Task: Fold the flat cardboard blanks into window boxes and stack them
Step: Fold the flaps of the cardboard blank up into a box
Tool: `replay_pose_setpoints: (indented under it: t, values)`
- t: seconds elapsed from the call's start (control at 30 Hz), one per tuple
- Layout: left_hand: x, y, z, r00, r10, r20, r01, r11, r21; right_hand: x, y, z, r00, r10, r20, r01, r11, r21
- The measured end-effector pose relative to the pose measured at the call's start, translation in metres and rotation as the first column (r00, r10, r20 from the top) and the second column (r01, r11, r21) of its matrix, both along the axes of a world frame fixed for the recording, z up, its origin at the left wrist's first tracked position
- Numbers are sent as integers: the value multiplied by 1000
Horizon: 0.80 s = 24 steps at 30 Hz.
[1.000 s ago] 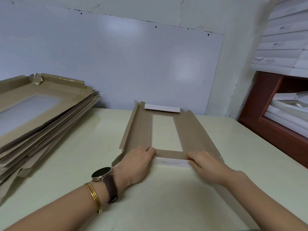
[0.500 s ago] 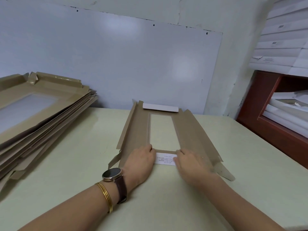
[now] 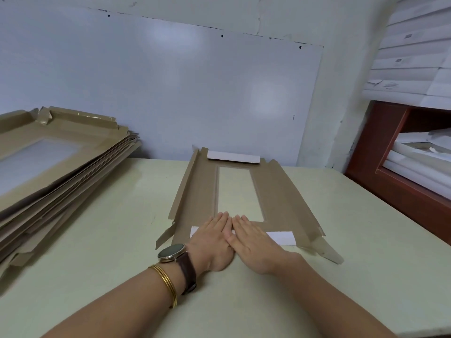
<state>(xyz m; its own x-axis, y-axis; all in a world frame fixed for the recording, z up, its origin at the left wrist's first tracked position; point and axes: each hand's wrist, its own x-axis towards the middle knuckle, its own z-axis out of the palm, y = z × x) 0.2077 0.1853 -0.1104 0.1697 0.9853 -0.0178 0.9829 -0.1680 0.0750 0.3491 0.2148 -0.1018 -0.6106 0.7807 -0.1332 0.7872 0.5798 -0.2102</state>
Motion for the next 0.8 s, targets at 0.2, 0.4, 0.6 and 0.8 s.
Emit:
replay_pose_setpoints:
  t: [0.2, 0.4, 0.6, 0.8]
  values:
    - [-4, -1, 3, 996, 67, 56, -65, 997, -38, 24, 10, -2, 995, -104, -11, 103, 994, -30]
    - [-9, -5, 5, 983, 183, -12, -183, 980, -84, 47, 13, 6, 970, -218, 109, 222, 975, -22]
    - [-25, -15, 10, 974, 214, -81, -221, 971, -94, 47, 12, 15, 917, -271, 292, 264, 962, 63]
    - [-28, -17, 11, 973, 210, -95, -215, 975, -52, 44, 8, 22, 889, -290, 354, 262, 957, 126]
